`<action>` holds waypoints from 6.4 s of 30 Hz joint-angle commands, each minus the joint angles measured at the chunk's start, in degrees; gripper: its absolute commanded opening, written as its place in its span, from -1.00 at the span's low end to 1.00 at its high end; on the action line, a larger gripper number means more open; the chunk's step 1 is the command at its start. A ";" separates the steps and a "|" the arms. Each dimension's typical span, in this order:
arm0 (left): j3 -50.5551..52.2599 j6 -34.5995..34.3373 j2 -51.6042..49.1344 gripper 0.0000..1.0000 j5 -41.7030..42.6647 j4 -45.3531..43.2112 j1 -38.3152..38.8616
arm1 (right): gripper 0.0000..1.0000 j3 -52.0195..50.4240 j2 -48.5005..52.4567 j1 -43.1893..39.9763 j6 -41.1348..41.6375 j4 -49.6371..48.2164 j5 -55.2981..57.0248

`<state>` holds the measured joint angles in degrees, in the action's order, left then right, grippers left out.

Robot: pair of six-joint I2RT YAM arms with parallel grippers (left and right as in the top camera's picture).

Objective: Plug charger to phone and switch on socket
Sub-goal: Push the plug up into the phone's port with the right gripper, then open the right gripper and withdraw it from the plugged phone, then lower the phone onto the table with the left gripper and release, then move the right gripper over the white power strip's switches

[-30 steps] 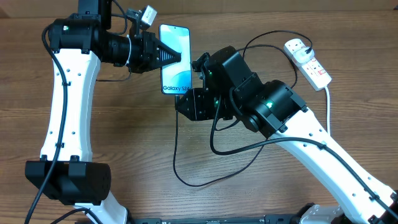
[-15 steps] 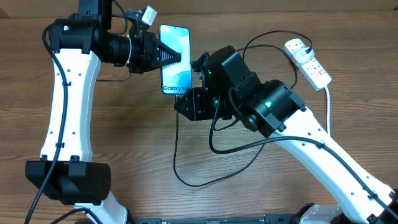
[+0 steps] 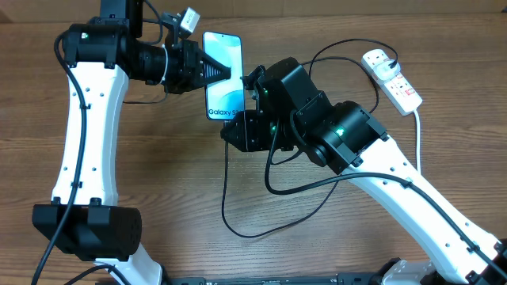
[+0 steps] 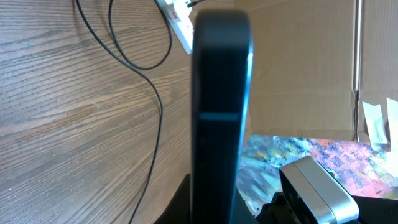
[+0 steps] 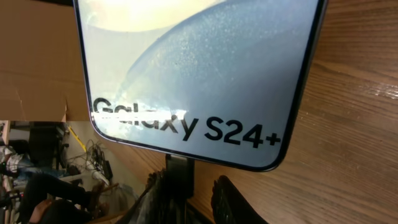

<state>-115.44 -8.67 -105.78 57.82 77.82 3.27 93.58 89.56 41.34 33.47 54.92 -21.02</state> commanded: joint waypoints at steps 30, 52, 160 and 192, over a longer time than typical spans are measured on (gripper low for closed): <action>-0.63 2.45 0.13 -0.92 1.97 2.14 2.32 | -0.93 0.61 0.61 0.92 1.01 -2.08 2.19; -0.63 2.19 0.13 -0.92 0.07 1.64 2.32 | 0.30 0.63 0.59 -0.22 0.61 -2.10 4.20; -5.70 0.96 -25.42 -0.03 -38.75 -8.50 1.29 | 1.00 0.13 0.61 -23.19 -3.93 14.67 24.59; -7.56 1.36 7.45 0.99 -43.87 6.19 4.26 | 1.00 30.51 31.17 -55.36 -19.26 21.09 27.52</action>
<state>-122.61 -7.55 -98.32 14.87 84.05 7.49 123.11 119.31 -12.69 14.22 77.84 1.83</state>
